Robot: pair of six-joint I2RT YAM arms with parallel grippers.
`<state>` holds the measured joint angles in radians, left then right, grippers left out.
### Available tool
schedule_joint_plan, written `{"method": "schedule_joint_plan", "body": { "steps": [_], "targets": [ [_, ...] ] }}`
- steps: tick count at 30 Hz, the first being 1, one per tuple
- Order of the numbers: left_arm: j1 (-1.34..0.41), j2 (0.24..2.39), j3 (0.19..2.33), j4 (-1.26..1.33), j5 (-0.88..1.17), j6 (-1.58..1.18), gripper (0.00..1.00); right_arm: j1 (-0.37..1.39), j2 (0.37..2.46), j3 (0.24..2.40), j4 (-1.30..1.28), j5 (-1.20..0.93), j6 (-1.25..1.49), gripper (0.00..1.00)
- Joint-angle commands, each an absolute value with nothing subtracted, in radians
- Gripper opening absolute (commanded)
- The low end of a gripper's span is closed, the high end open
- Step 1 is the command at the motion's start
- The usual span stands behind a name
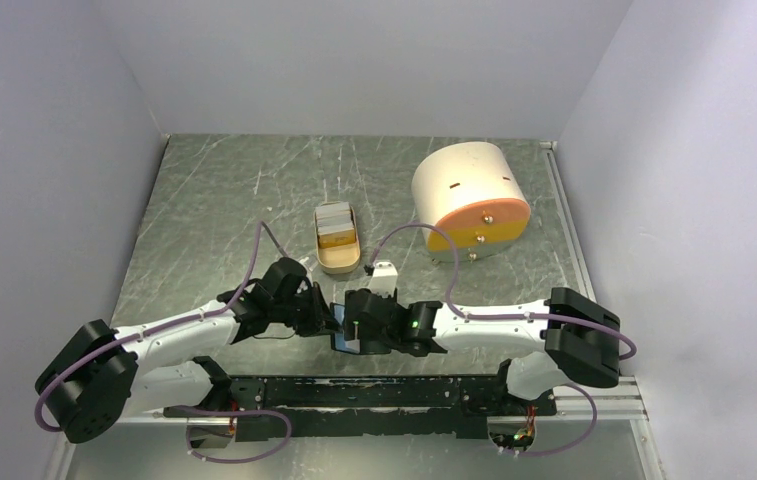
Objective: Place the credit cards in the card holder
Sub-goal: Open the card holder at the center of the board.
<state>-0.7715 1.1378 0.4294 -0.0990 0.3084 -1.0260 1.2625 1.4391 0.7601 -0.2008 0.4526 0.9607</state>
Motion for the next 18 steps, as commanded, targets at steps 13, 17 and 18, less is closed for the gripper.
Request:
{"method": "schedule_joint_plan", "body": {
  "steps": [13,17,18],
  "targets": [
    [-0.781,1.084,0.445,-0.1,0.276,-1.048,0.09,1.259,1.434,0.68,-0.315,0.52,0.986,0.62],
    [-0.78,1.072,0.443,-0.11,0.274,-1.046,0.09,1.255,1.391,0.633,-0.352,0.555,1.019,0.61],
    [-0.78,1.066,0.443,-0.12,0.268,-1.04,0.09,1.253,1.377,0.62,-0.356,0.559,1.024,0.6]
  ]
}}
